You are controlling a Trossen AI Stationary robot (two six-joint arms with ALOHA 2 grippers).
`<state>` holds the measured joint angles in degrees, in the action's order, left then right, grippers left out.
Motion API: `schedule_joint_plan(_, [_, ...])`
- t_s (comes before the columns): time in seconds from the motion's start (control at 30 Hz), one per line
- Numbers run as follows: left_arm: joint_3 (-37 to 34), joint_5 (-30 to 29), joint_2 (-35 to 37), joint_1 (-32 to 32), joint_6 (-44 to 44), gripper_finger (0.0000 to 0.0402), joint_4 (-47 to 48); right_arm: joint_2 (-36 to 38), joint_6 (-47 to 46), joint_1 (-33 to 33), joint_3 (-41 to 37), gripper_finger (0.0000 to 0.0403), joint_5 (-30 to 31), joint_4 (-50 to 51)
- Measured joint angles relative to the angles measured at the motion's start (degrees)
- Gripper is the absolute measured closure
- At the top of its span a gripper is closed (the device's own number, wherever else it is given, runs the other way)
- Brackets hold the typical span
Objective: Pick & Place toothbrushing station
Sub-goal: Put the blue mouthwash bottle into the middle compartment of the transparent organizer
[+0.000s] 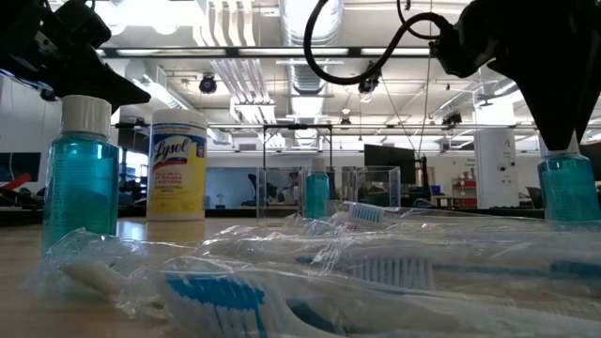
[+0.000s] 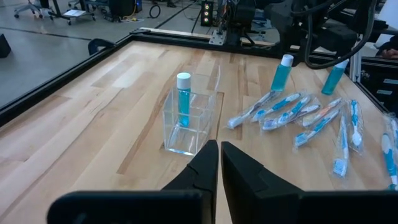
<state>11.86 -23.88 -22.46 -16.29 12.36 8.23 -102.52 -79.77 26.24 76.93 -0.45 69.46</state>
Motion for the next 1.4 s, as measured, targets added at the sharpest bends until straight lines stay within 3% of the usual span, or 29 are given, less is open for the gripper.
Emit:
schedule_joint_plan(0.33, [0.0,0.0,0.0,0.0,0.0,0.0377,0.02,0.03,4.15,0.0,-0.64,0.0316,-0.22,-0.16])
schedule_joint_plan(0.53, [0.0,0.0,0.0,0.01,0.02,0.0383,0.04,1.06,8.19,0.0,-0.56,0.0318,-0.12,-0.19])
schedule_joint_plan(0.67, [0.0,0.0,0.0,0.02,0.02,0.0381,0.04,4.2,12.2,0.0,1.26,0.0318,3.63,-0.31])
schedule_joint_plan(0.87, [0.0,0.02,0.0,0.04,0.45,0.0387,0.04,12.78,20.27,-0.07,2.43,0.0318,12.9,-3.42])
schedule_joint_plan(1.13, [0.0,0.02,-0.02,0.04,1.23,0.0392,-0.02,27.86,32.63,-0.62,1.12,0.0313,30.04,-3.75])
schedule_joint_plan(1.4, [0.0,0.0,-0.02,0.07,1.49,0.0392,-0.07,44.34,36.31,-2.73,-11.82,0.0317,32.06,-11.0])
